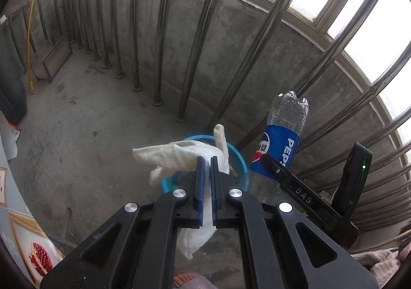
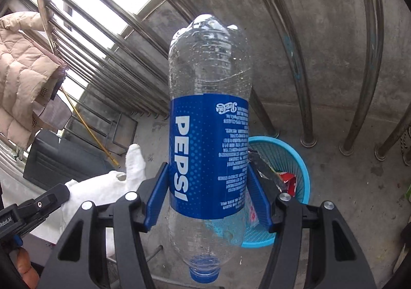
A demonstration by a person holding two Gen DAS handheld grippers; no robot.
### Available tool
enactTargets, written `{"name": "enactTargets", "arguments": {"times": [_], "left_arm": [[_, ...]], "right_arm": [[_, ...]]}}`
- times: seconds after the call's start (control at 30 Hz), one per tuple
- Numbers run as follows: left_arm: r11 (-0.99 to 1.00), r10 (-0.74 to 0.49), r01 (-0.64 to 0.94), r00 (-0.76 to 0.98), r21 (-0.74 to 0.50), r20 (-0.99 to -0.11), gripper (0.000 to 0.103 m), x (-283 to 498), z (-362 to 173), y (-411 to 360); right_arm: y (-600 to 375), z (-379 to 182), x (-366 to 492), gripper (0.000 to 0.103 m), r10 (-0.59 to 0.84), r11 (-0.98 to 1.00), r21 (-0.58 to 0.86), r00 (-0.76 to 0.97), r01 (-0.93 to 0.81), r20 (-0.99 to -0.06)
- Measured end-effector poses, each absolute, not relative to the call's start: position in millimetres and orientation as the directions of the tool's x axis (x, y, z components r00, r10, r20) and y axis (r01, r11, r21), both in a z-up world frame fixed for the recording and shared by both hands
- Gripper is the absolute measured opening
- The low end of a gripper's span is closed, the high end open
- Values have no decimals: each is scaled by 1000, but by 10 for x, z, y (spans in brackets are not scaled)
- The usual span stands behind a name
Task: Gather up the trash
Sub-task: 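Carry the bottle and wipe to the blue wastebasket and release both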
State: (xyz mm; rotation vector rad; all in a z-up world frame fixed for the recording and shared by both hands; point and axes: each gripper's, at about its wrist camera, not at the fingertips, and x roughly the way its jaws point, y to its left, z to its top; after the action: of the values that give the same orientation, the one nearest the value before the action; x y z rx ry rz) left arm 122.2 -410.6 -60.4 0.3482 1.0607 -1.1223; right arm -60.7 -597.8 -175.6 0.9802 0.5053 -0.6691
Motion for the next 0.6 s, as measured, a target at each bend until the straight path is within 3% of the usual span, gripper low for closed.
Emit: {"name": "enactTargets", "arguments": {"times": [0.1,0.13,0.17,0.23,0.33,0.6], "left_arm": [[438,-537,866,37,-241,-842,5,1270,-826,-4373],[440,-535,866,42,-237,-844,12,1282,-919,-4443],[442,-531,864,36,-241,-846,35,1294,-1038,-4510],[466,-491,857,43,-220,-870,56,1325,-1308,-4623],[480,-403,860,41,-173,-914,54,1326,-1583,-4701],[496,-470,847,75,-193,-880,54,1343,-1246,-4389]], "right_arm": [[-6131,-2004,-539,60,-323,387,570,686,724,-652],[-6165,-2129,-506,60,-327,391,563,682,728,-654],[-6204,-2305,-459,60,-322,397,547,670,737,-669],[-6260,-2726,-376,63,-287,377,516,626,769,-725],[-6293,-3233,-420,66,-198,293,489,552,822,-810],[-6168,-3215,-761,67,-231,254,505,559,825,-797]]}}
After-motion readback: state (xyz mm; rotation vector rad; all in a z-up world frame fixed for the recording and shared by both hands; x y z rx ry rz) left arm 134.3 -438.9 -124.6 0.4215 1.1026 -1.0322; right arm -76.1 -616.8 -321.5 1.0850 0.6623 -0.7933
